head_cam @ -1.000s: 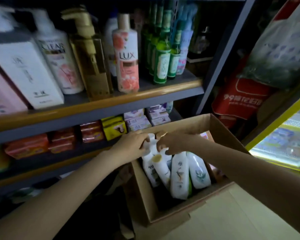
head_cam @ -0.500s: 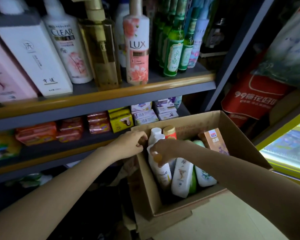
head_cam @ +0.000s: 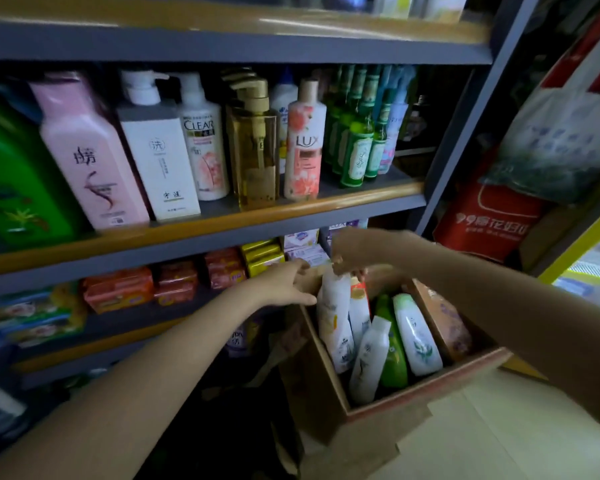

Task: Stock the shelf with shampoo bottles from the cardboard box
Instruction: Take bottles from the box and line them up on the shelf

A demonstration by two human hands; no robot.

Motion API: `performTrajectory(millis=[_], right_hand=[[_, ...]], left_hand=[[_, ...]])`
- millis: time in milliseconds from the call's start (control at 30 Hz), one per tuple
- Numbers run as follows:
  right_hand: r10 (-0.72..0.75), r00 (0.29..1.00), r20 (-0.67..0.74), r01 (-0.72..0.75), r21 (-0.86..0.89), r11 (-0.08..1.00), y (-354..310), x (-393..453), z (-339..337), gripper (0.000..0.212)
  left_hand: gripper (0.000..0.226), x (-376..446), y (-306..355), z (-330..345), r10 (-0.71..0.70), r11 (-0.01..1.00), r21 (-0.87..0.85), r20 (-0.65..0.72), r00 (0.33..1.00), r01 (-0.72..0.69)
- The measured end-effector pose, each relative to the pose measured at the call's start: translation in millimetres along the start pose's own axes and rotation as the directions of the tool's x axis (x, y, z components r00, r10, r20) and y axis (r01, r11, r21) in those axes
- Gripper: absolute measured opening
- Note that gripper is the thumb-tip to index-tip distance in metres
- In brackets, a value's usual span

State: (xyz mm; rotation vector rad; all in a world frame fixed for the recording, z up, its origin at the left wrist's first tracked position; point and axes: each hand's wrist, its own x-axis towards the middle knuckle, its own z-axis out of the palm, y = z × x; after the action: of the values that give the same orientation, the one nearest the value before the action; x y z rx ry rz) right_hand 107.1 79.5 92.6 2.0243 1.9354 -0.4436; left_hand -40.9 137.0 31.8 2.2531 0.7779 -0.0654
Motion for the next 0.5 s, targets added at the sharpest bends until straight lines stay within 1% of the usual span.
performTrajectory(millis=[67,133,200,233,300,333,400,433,467,500], right_hand=[[-0.023,0.998,-0.067,0.022,-0.002,1.000,-5,-14,-38,0.023],[-0.061,0.988,-0.143,0.055,-0.045,0.998,-8,-25,-79,0.023],[-0.104,0.972,-0.211,0.098,-0.039,0.994,-10,-34,-113,0.020],[-0.125,0.958,-0.259,0.112,-0.065,0.992,-12,-38,-126,0.020],[-0.165,0.913,-0.374,0.128,-0.123,0.984,-20,-43,-145,0.028],[-0.197,0.878,-0.435,0.163,-0.115,0.980,-25,-45,-152,0.031],[-0.251,0.808,-0.533,0.285,-0.020,0.958,-38,-45,-162,0.036],[-0.238,0.784,-0.574,0.347,0.087,0.934,-45,-43,-166,0.039],[-0.199,0.759,-0.620,0.419,0.231,0.878,-54,-40,-170,0.041],[-0.131,0.736,-0.664,0.495,0.396,0.774,-63,-37,-174,0.040]], left_hand=[[0.077,1,8,-6,0.038,0.997,-0.069,0.018,0.999,-0.036],[0.070,-2,22,-20,0.074,0.975,-0.210,-0.014,0.997,-0.075],[0.058,-7,34,-42,0.077,0.930,-0.346,-0.145,0.986,-0.124],[0.053,-12,39,-54,0.064,0.911,-0.389,-0.206,0.977,-0.142],[0.041,-22,46,-77,0.050,0.875,-0.449,-0.283,0.958,-0.179],[0.034,-29,49,-86,0.053,0.859,-0.470,-0.314,0.948,-0.204],[0.027,-44,53,-103,0.060,0.836,-0.484,-0.386,0.920,-0.257],[0.027,-52,56,-112,0.054,0.827,-0.487,-0.429,0.902,-0.281],[0.027,-60,59,-121,0.040,0.820,-0.489,-0.470,0.882,-0.298],[0.027,-70,62,-130,0.028,0.813,-0.488,-0.511,0.859,-0.317]])
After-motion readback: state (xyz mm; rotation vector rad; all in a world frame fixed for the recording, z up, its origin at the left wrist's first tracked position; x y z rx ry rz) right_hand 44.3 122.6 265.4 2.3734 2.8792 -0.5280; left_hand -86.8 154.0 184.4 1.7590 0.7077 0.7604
